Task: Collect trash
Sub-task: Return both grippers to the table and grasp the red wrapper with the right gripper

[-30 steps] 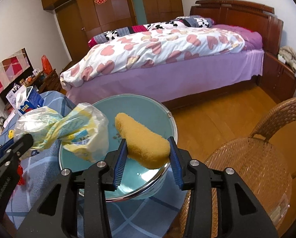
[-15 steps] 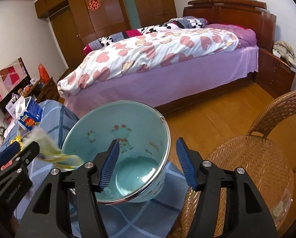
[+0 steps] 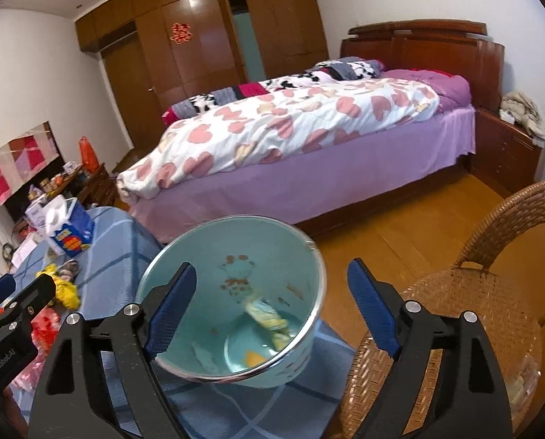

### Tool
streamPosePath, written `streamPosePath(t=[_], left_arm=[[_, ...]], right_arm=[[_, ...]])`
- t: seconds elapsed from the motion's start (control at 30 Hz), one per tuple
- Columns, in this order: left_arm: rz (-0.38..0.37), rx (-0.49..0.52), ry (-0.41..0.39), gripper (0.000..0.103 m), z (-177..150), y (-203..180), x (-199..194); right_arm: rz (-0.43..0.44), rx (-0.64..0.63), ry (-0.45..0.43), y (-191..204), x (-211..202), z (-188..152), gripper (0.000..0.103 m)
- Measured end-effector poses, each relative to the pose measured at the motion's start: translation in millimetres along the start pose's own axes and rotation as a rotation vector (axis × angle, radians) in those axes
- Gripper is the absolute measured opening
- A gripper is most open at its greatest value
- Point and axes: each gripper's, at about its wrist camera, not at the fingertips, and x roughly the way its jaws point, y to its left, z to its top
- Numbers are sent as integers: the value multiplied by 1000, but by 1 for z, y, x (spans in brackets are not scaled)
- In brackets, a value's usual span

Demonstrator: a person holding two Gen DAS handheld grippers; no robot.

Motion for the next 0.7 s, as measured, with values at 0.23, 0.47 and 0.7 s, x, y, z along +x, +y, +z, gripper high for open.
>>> streamPosePath(t=[0.23,0.47,0.7], left_arm=[[26,-53,6,82,-9,34,-14],[75,-98,13,82,-27,77,-29],[136,-167,41,82,-53,135,-42]], right_arm=[[57,-62,-16,32,-14,-7,84],[126,-126,10,71,-17,-25,83],[215,-207,49,113,-18,-46,83]])
